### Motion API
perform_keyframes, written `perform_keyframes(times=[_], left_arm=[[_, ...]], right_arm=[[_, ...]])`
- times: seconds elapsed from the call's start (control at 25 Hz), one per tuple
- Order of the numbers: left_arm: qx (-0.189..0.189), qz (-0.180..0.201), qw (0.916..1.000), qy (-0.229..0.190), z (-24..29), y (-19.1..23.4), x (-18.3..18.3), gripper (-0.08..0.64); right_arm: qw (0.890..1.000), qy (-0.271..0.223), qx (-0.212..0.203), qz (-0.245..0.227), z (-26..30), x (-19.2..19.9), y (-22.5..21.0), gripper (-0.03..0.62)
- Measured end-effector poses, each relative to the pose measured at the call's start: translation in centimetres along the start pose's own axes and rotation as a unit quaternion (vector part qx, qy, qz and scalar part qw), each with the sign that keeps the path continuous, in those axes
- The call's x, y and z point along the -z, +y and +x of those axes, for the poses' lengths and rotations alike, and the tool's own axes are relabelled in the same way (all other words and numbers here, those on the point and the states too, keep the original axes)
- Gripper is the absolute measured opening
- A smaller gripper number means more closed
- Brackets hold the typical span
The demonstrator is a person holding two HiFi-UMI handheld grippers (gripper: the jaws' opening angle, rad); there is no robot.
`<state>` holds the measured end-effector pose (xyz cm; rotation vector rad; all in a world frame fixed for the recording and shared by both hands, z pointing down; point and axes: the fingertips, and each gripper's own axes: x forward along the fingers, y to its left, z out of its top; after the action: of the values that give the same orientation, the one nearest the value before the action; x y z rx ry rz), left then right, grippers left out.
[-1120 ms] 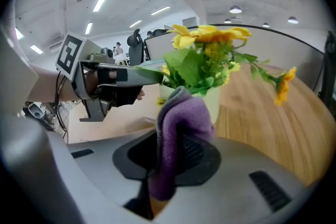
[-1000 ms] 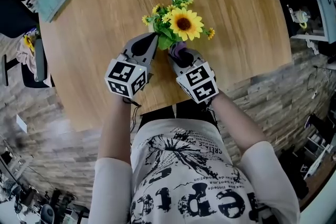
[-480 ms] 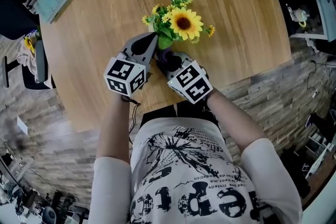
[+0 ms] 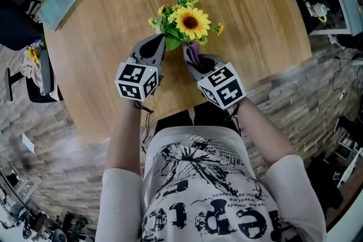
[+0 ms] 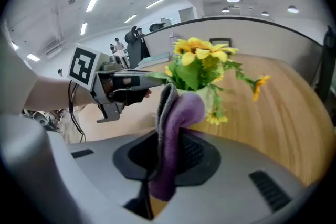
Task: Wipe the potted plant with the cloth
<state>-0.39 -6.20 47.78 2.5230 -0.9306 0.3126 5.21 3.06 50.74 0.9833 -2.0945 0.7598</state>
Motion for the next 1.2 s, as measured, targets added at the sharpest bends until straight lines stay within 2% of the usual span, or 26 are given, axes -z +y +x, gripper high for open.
perform_keyframes(times=[0.32,0.48,0.64,0.8,0.96,1.2], left_arm=[[-0.028,0.008,0.9996,0.006,0.0,0.1,0.1,0.003],[-0.048,0.002,0.9987,0.019,0.1,0.1,0.0,0.003],[-0.065,-0.013,0.9971,0.037,0.0,0.2,0.2,0.003],[-0.074,-0.029,0.9957,0.047,0.3,0.2,0.1,0.003],[-0.110,-0.022,0.9919,0.059,0.4,0.1,0.3,0.003],[-0.158,-0.059,0.9840,0.057,0.2,0.2,0.1,0.003]], right_arm=[[0.997,0.014,0.071,0.027,-3.4,1.3,-7.4,0.076],[0.994,0.005,0.101,0.030,-5.0,-0.2,-12.3,0.077],[0.993,0.003,0.118,0.010,-5.2,-2.1,-16.4,0.077],[0.993,0.011,0.109,-0.033,-4.4,-4.7,-19.5,0.077],[0.995,0.004,0.063,-0.077,-2.7,-8.5,-20.6,0.077],[0.983,-0.013,0.013,-0.184,0.2,-16.2,-20.7,0.077]])
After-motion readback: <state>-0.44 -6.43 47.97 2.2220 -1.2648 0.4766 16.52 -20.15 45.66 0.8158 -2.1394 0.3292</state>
